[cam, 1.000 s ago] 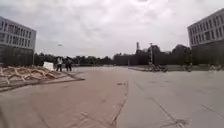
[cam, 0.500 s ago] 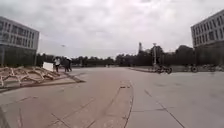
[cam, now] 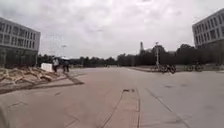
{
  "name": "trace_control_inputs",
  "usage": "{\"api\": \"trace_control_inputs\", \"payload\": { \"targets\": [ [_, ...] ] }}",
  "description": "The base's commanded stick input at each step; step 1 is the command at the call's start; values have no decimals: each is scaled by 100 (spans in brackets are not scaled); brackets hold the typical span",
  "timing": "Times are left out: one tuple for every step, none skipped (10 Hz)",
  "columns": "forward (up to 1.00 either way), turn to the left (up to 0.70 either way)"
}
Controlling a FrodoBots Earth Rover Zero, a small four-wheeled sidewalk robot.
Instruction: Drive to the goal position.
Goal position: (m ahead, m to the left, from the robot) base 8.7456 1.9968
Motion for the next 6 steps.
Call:
{"api": "trace_control_inputs", "payload": {
  "targets": [
    [70,14],
    [70,14],
    [70,13],
    [70,7],
    [70,0],
    [70,0]
  ]
}}
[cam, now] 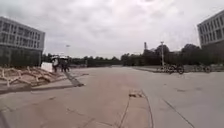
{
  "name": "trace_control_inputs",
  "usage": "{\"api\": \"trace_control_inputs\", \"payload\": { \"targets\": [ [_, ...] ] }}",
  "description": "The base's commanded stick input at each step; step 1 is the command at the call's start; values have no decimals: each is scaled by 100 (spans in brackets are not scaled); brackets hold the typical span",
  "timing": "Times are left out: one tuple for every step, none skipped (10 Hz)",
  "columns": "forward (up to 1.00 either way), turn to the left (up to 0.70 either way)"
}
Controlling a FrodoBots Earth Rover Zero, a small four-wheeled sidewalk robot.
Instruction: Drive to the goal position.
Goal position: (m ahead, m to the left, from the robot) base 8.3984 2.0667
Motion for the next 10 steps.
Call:
{"api": "trace_control_inputs", "payload": {
  "targets": [
    [70,0],
    [70,0],
    [70,0],
    [70,0],
    [70,0],
    [70,0],
    [70,0],
    [70,0],
    [70,0],
    [70,0]
  ]
}}
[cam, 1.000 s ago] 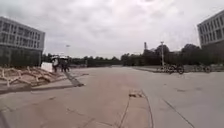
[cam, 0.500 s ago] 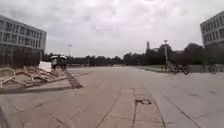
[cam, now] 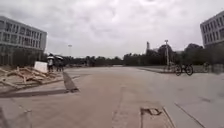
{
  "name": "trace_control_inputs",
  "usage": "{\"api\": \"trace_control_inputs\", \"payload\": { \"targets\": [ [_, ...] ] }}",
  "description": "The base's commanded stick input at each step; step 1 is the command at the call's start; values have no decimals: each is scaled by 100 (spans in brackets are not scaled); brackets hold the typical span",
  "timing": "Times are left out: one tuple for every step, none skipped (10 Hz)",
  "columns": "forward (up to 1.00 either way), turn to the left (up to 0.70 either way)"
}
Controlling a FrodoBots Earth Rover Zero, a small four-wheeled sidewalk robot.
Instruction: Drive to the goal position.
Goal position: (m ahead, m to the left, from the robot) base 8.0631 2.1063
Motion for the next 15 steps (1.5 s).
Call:
{"api": "trace_control_inputs", "payload": {
  "targets": [
    [70,0],
    [70,0],
    [70,0],
    [70,-4],
    [70,-4],
    [70,-1],
    [70,0],
    [70,0],
    [70,-1],
    [70,0],
    [70,-6],
    [70,-3],
    [70,0],
    [70,-2],
    [70,0]
  ]
}}
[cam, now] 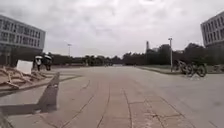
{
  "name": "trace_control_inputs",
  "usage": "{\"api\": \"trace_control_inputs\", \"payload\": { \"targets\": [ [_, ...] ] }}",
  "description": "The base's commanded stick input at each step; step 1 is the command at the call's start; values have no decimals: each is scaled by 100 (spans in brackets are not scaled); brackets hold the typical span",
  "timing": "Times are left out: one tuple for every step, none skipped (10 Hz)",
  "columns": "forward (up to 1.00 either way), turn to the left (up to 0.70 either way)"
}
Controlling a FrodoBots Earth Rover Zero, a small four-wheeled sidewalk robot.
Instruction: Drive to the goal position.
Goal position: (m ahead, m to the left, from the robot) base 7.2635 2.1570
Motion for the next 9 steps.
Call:
{"api": "trace_control_inputs", "payload": {
  "targets": [
    [70,0],
    [70,0],
    [70,-2],
    [70,-6],
    [70,0],
    [70,-3],
    [70,-4],
    [70,-2],
    [70,0]
  ]
}}
